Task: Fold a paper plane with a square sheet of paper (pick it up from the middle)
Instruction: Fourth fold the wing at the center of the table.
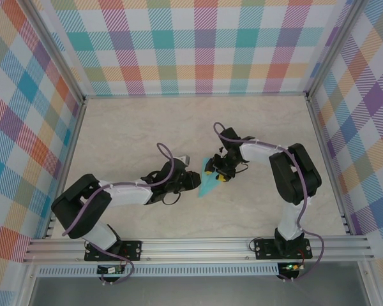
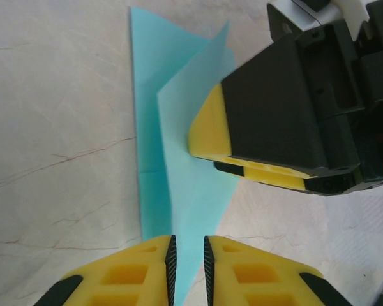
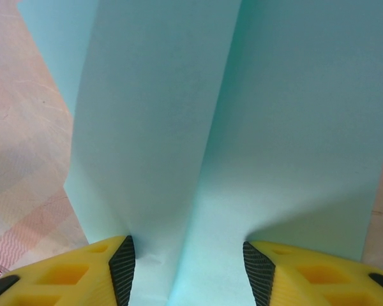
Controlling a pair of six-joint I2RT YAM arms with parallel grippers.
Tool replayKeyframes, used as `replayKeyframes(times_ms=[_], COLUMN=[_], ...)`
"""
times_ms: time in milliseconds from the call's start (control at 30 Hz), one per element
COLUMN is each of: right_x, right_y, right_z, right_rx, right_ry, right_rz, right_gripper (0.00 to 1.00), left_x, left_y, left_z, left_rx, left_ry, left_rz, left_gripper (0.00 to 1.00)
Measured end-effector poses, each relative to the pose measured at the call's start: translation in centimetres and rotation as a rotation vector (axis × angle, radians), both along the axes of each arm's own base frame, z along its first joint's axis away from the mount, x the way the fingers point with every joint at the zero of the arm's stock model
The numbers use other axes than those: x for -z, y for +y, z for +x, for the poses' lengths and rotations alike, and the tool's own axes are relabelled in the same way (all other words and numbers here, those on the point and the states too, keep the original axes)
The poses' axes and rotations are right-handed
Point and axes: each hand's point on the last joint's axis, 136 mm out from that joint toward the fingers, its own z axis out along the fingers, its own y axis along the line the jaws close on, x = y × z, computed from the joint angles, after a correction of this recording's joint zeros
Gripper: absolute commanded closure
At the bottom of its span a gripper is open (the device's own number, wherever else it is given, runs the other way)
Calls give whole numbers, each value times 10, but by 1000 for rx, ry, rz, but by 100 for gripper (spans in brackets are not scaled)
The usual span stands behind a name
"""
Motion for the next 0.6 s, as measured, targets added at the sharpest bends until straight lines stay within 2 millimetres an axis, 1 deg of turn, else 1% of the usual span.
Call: replayKeyframes(times_ms=[133, 233, 400, 600], right_x=[0, -1, 0, 1], right_y=[1, 1, 1, 1], right_z=[0, 1, 1, 1], right_rx=[3, 4, 4, 4], right_ry=[4, 6, 11, 19], right_rz=[-5, -10, -14, -20], right_gripper=[42, 42, 42, 43], left_x=[0, 6, 20, 20], left_y=[-14, -21, -24, -26], left_z=[2, 2, -1, 2], left_rx=[37, 61, 80, 79], left_ry=[22, 42, 77, 78], left_rz=[-26, -34, -24, -22], left_gripper=[88, 90, 93, 95])
